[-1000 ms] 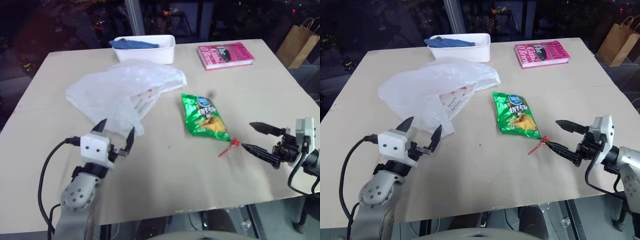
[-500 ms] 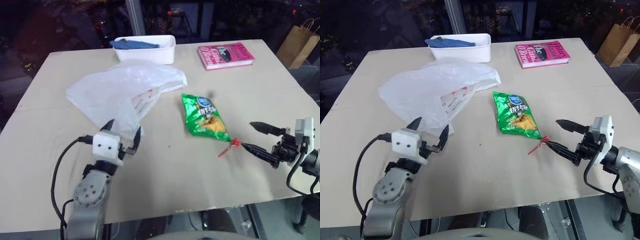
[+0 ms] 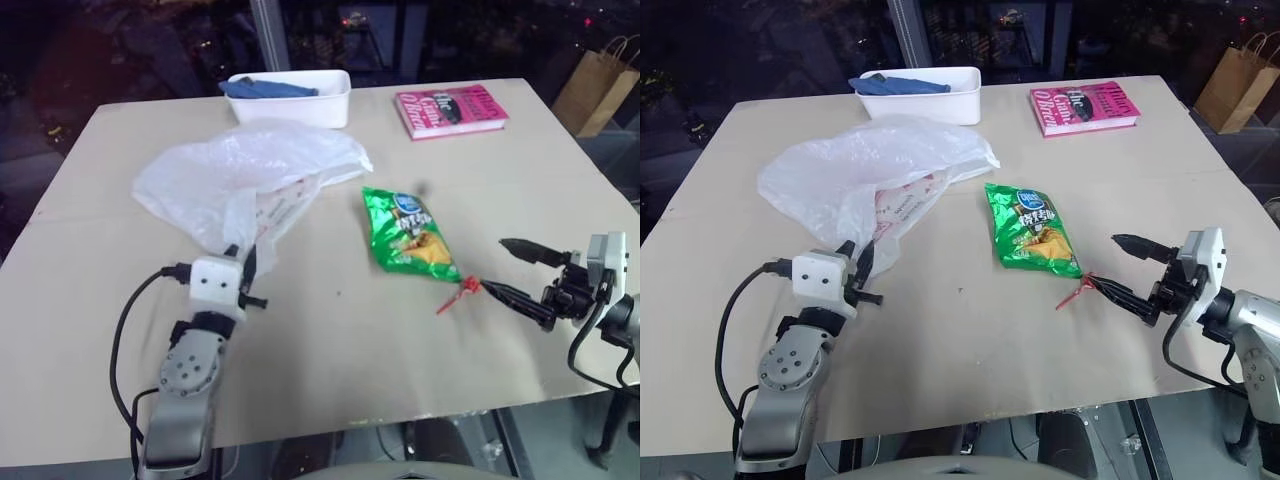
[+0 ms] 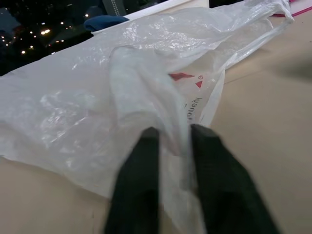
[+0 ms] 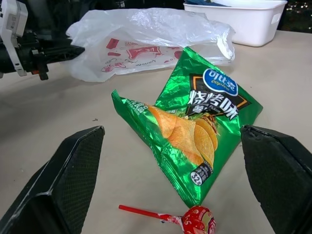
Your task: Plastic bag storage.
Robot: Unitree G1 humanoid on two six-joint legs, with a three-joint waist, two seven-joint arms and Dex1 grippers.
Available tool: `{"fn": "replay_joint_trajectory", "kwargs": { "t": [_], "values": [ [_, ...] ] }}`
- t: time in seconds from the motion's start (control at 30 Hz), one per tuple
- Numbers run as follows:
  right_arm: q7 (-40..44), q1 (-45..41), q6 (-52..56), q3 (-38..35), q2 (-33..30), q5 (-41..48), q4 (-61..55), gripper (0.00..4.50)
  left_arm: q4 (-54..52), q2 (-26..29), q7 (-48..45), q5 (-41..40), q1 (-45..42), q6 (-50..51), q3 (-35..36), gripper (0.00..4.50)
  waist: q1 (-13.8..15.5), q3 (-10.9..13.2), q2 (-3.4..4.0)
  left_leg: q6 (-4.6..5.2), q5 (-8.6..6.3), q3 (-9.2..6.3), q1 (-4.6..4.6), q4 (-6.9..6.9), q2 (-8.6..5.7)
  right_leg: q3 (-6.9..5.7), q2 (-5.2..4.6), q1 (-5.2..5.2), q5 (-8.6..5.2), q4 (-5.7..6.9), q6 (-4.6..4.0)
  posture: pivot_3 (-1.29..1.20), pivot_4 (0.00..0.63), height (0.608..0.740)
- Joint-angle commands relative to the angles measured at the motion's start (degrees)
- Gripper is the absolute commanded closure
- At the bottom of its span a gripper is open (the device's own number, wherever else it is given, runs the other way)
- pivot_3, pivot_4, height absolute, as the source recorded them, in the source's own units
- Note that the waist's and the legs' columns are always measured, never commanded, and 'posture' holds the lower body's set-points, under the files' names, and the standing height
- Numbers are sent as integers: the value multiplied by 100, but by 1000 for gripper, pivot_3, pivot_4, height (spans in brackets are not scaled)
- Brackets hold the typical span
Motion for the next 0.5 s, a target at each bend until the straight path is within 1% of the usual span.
{"fn": "replay_joint_trajectory", "kwargs": {
  "t": [0.03,0.13,0.23,0.33,0.43,0.5],
  "values": [
    [17,-64,-46,-53,-13,62,-60,0,-68,-13,16,-60,31,-179,94,4472,0,0,0,0,0,0,0,0,0,0,0,0,0,0,0,0,150,740],
    [57,-39,-37,22,-114,-69,-54,0,-200,-81,-190,-484,20,-143,125,4472,0,0,0,0,0,0,0,0,0,0,0,0,0,0,0,0,150,740],
    [197,35,-283,402,-434,-752,45,0,-504,-53,-477,-1080,-19,81,220,4472,-2,0,0,0,0,1,0,0,0,0,-1,0,0,0,0,0,150,740],
    [-145,-306,-273,847,-460,-1360,512,0,-1008,59,-655,-1584,22,291,388,4472,-21,0,-3,-1,1,1,0,1,2,-1,0,-1,0,1,0,0,150,740],
    [-541,-613,-201,1073,-381,-1786,1023,0,-1430,92,-691,-1995,246,514,564,4472,-28,-1,1,-3,2,8,2,1,2,6,-1,-3,0,5,0,0,150,740],
    [-513,-684,-277,1226,-372,-1940,1276,0,-1703,129,-734,-2196,498,620,625,4472,-18,-2,1,-3,2,9,2,0,3,8,0,-5,0,5,-1,0,150,740]
  ]
}}
